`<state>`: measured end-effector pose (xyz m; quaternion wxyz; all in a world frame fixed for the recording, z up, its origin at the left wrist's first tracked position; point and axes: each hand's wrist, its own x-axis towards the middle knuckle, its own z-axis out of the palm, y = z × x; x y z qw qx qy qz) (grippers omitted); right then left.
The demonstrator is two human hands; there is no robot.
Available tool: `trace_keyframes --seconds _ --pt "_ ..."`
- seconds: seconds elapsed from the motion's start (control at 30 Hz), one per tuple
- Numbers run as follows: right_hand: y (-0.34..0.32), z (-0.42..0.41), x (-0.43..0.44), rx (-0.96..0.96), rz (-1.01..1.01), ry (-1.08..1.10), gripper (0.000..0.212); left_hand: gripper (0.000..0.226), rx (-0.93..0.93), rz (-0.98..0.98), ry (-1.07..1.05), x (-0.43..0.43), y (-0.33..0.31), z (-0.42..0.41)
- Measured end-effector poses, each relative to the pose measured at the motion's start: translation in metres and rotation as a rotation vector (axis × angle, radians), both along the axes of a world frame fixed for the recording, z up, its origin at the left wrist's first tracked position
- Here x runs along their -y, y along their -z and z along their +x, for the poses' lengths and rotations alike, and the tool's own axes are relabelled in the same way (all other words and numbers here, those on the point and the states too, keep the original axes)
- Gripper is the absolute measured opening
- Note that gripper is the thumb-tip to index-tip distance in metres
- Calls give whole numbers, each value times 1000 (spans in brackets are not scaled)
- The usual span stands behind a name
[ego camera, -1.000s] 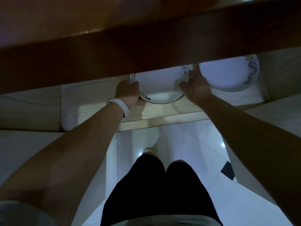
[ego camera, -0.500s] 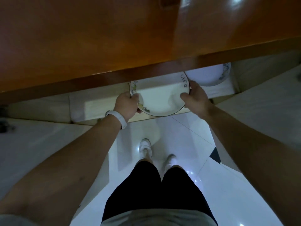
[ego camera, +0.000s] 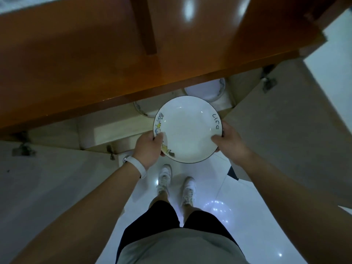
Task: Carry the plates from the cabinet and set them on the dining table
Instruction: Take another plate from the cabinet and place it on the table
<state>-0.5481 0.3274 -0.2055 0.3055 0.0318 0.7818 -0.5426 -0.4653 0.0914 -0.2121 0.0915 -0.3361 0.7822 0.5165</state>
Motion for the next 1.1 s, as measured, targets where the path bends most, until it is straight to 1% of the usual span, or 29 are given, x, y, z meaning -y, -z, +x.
trace_keyframes --seconds 0.2,0.4,0.53,0.67,0.8,0.93,1.1 --pt "-42 26 -39 -42 -3 111 38 32 -82 47 106 -26 -39 -2" --pt "-92 53 -62 -124 23 317 33 37 -161 67 283 -38 -82 -17" --pt "-127 68 -67 -196 37 415 33 41 -256 11 417 -42 -105 -35" --pt "-154 86 -72 -248 86 555 32 42 -304 76 534 -54 -120 -55" --pt "-168 112 -80 -263 143 674 35 42 -321 144 647 -77 -124 -64" --pt "-174 147 -88 -267 170 825 38 34 -307 129 832 -104 -128 -65" --pt "-183 202 -101 -260 161 1075 31 46 -352 192 1020 -148 -145 -56"
